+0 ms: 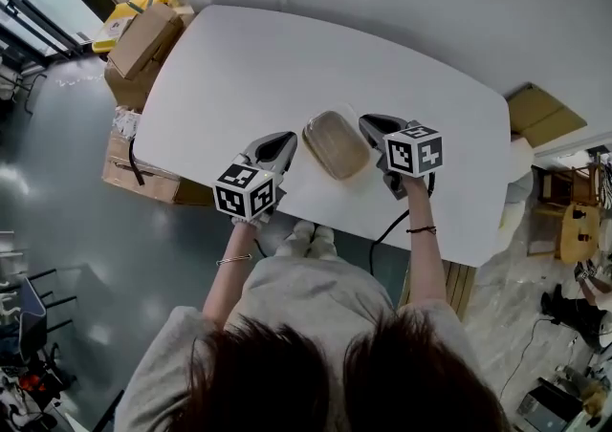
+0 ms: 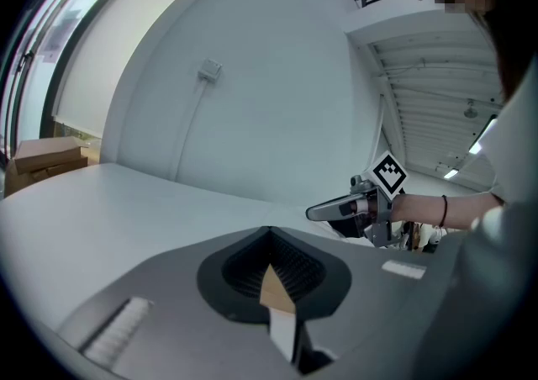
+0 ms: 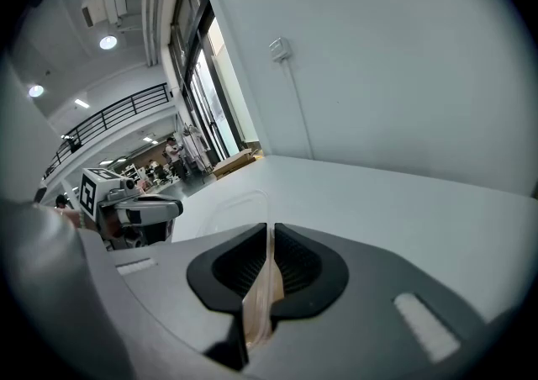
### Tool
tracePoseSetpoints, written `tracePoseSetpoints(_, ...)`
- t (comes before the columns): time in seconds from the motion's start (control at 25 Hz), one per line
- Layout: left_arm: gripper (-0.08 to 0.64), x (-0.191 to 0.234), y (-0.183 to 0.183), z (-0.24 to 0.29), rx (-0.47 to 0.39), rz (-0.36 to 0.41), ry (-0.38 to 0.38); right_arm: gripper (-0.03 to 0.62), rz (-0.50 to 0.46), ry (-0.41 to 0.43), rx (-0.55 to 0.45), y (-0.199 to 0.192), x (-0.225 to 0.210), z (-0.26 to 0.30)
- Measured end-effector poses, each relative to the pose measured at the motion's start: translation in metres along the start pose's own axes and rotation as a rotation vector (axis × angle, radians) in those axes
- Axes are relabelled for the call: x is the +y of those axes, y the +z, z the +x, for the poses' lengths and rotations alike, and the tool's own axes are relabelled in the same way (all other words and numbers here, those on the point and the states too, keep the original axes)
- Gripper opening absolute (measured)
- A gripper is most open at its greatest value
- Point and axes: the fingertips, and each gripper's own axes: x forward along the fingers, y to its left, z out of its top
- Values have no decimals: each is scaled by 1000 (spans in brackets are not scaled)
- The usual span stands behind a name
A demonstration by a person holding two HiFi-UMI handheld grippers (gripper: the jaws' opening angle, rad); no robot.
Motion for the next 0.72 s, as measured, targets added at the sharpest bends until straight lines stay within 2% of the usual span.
tracePoseSetpoints(0.72,-9,-21,40,-9,-66,68,-61,43,14,-14,-143,27,17,-52)
